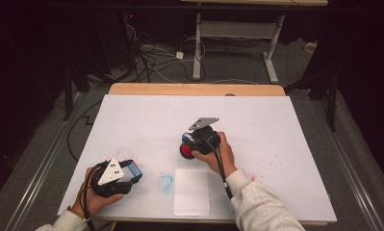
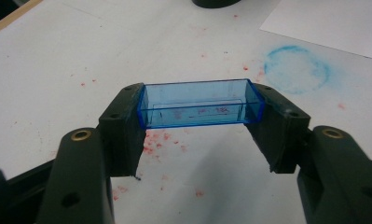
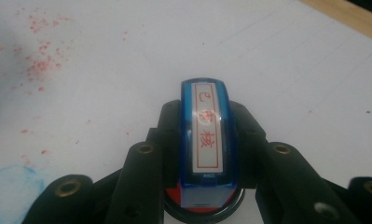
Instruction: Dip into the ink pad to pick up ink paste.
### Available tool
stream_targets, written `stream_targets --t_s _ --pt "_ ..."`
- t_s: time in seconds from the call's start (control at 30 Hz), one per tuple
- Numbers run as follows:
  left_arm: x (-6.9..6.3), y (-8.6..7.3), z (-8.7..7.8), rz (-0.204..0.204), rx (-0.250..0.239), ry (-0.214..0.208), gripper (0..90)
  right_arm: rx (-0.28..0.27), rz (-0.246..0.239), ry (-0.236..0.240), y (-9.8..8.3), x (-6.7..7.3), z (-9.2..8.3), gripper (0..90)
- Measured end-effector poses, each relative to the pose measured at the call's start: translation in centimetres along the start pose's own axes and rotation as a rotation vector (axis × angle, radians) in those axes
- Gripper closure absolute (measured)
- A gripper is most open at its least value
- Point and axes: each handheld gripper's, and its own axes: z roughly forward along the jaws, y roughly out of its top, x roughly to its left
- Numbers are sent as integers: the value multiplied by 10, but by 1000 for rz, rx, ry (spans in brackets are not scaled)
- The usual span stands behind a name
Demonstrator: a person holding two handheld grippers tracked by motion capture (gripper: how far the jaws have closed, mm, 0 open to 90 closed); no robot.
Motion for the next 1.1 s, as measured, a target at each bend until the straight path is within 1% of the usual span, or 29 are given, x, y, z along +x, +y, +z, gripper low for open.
stream_targets --t_s 0.17,0.4,0.43,0.6,0.73,0.87,0.93,1.0,1.1 --pt "0 0 1 2 4 -5 391 15 0 -5 -5 0 8 701" --pt "0 0 1 4 6 -9 391 32 12 -10 -11 -1 12 701" --pt "0 0 1 3 5 -10 390 29 6 -11 -12 -2 13 701" --pt "-1 0 2 6 8 -11 391 20 16 -6 -14 -2 13 701" --pt "-1 1 2 6 9 -11 391 5 10 -5 -17 -2 14 702" --pt "-2 1 2 9 10 -13 391 -6 34 14 -18 -6 14 703" --pt "-2 1 2 9 9 -13 391 -6 36 14 -19 -6 14 703" --pt "-2 1 2 8 11 -13 391 -2 24 8 -18 -5 14 703" --pt "-2 1 3 12 14 -16 391 0 21 6 -18 -4 15 703"
